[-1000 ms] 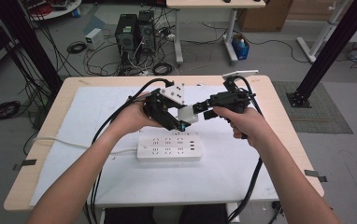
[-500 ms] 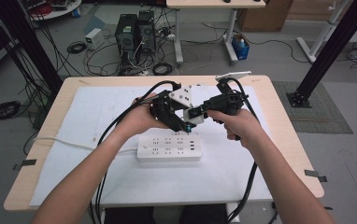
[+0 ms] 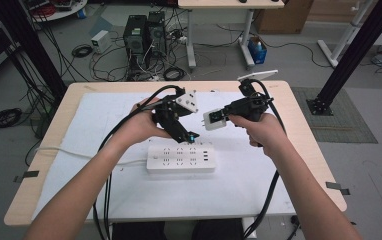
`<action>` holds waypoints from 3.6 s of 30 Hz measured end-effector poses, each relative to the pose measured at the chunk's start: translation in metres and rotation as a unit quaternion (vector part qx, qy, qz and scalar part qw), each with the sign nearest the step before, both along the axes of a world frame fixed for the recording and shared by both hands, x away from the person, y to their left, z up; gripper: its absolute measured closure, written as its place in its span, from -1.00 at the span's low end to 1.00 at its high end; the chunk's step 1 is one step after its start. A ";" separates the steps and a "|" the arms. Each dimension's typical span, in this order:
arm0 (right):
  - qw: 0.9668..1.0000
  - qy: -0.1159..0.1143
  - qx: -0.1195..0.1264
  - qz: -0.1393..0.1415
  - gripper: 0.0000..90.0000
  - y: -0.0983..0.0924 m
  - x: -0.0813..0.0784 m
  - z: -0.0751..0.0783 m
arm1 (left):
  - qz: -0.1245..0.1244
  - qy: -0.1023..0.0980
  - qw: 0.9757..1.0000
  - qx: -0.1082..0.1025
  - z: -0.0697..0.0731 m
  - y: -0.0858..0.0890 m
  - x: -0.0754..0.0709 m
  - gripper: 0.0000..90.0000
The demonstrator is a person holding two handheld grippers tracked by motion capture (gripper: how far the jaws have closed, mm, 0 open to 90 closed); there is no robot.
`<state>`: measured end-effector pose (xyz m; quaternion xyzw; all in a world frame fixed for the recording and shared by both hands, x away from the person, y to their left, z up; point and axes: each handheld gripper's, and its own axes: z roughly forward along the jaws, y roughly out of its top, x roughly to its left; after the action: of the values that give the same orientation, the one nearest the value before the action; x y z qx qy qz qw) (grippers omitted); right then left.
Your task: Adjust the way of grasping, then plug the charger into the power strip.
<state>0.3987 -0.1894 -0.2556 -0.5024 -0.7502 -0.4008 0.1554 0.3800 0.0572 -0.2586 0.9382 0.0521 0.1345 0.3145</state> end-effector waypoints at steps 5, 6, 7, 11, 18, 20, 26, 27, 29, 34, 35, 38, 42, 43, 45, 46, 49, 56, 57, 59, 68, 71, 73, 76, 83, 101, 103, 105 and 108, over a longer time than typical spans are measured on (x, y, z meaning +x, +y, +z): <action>0.994 -0.046 -0.094 -0.005 0.38 -0.006 -0.002 0.017 | 0.054 0.029 0.998 0.027 0.005 0.029 0.002 -0.58; 0.992 -0.053 -0.113 -0.006 0.38 -0.006 -0.003 0.020 | 0.067 0.033 0.997 0.033 0.005 0.035 0.002 -0.58; 0.991 -0.056 -0.125 -0.005 0.38 -0.007 -0.003 0.022 | 0.079 0.037 0.996 0.037 0.005 0.041 0.001 -0.58; 0.979 -0.076 -0.190 -0.006 0.38 -0.008 -0.004 0.029 | 0.137 0.076 0.986 0.064 0.005 0.065 0.005 -0.58; 0.954 -0.101 -0.284 -0.003 0.38 -0.013 -0.006 0.037 | 0.228 0.111 0.956 0.145 0.003 0.104 0.014 -0.58; 0.948 -0.103 -0.302 -0.004 0.38 -0.015 -0.006 0.038 | 0.247 0.117 0.950 0.150 0.002 0.114 0.016 -0.58; 0.940 -0.107 -0.324 -0.005 0.38 -0.020 -0.006 0.038 | 0.279 0.124 0.940 0.152 0.001 0.135 0.019 -0.58; 0.939 -0.105 -0.328 -0.004 0.38 -0.021 -0.006 0.037 | 0.281 0.125 0.940 0.150 0.000 0.136 0.019 -0.58; 0.939 -0.102 -0.329 -0.001 0.38 -0.023 -0.006 0.037 | 0.283 0.124 0.940 0.147 0.001 0.139 0.018 -0.58; 0.940 -0.100 -0.326 0.005 0.38 -0.026 -0.005 0.037 | 0.279 0.126 0.941 0.143 0.001 0.140 0.017 -0.58; 0.939 -0.100 -0.328 0.007 0.38 -0.026 -0.005 0.037 | 0.278 0.127 0.942 0.142 0.001 0.140 0.017 -0.58; 0.937 -0.102 -0.333 0.026 0.38 -0.024 -0.004 0.037 | 0.274 0.128 0.942 0.144 0.000 0.141 0.017 -0.58; 0.936 -0.108 -0.330 0.061 0.38 -0.015 0.000 0.034 | 0.268 0.132 0.944 0.140 -0.001 0.141 0.015 -0.58; 0.933 -0.112 -0.333 0.074 0.38 -0.010 0.002 0.032 | 0.268 0.133 0.944 0.139 -0.001 0.141 0.015 -0.58; 0.930 -0.112 -0.336 0.097 0.38 -0.001 0.005 0.028 | 0.263 0.131 0.946 0.141 -0.003 0.141 0.013 -0.58; 0.928 -0.113 -0.338 0.108 0.38 0.002 0.007 0.026 | 0.261 0.131 0.946 0.141 -0.004 0.141 0.012 -0.58; 0.921 -0.120 -0.341 0.145 0.38 0.019 0.012 0.019 | 0.252 0.131 0.949 0.139 -0.005 0.141 0.009 -0.58; 0.897 -0.126 -0.358 0.229 0.38 0.061 0.026 -0.006 | 0.237 0.127 0.952 0.147 -0.009 0.142 0.001 -0.58; 0.897 -0.126 -0.358 0.229 0.38 0.061 0.026 -0.006 | 0.237 0.127 0.952 0.147 -0.009 0.142 0.001 -0.58; 0.884 -0.129 -0.360 0.269 0.38 0.076 0.028 -0.017 | 0.235 0.128 0.953 0.141 -0.009 0.144 -0.002 -0.58; 0.834 -0.143 -0.381 0.374 0.38 0.120 0.026 -0.054 | 0.219 0.129 0.958 0.131 -0.008 0.148 -0.010 -0.58; 0.816 -0.155 -0.388 0.400 0.38 0.132 0.024 -0.068 | 0.211 0.129 0.960 0.130 -0.007 0.150 -0.013 -0.58; 0.808 -0.150 -0.393 0.413 0.38 0.137 0.025 -0.075 | 0.213 0.131 0.960 0.127 -0.007 0.151 -0.014 -0.58; 0.798 -0.156 -0.390 0.433 0.38 0.142 0.025 -0.082 | 0.212 0.132 0.960 0.128 -0.008 0.153 -0.015 -0.58; 0.792 -0.157 -0.386 0.447 0.38 0.146 0.024 -0.089 | 0.214 0.137 0.959 0.126 -0.011 0.157 -0.015 -0.58; 0.743 -0.168 -0.409 0.502 0.40 0.159 0.021 -0.103 | 0.205 0.145 0.959 0.128 -0.019 0.150 -0.017 -0.58; 0.744 -0.171 -0.405 0.503 0.40 0.157 0.022 -0.103 | 0.203 0.146 0.959 0.132 -0.020 0.151 -0.015 -0.58; 0.747 -0.180 -0.397 0.503 0.40 0.154 0.021 -0.103 | 0.208 0.148 0.958 0.129 -0.021 0.151 -0.015 -0.58; 0.750 -0.188 -0.397 0.495 0.40 0.153 0.019 -0.104 | 0.204 0.148 0.959 0.133 -0.022 0.152 -0.012 -0.58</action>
<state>0.4172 -0.0362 -0.3599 0.0081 -0.9994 -0.0198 -0.0253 0.3676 0.2092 -0.2810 0.9506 0.2697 0.0607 0.1415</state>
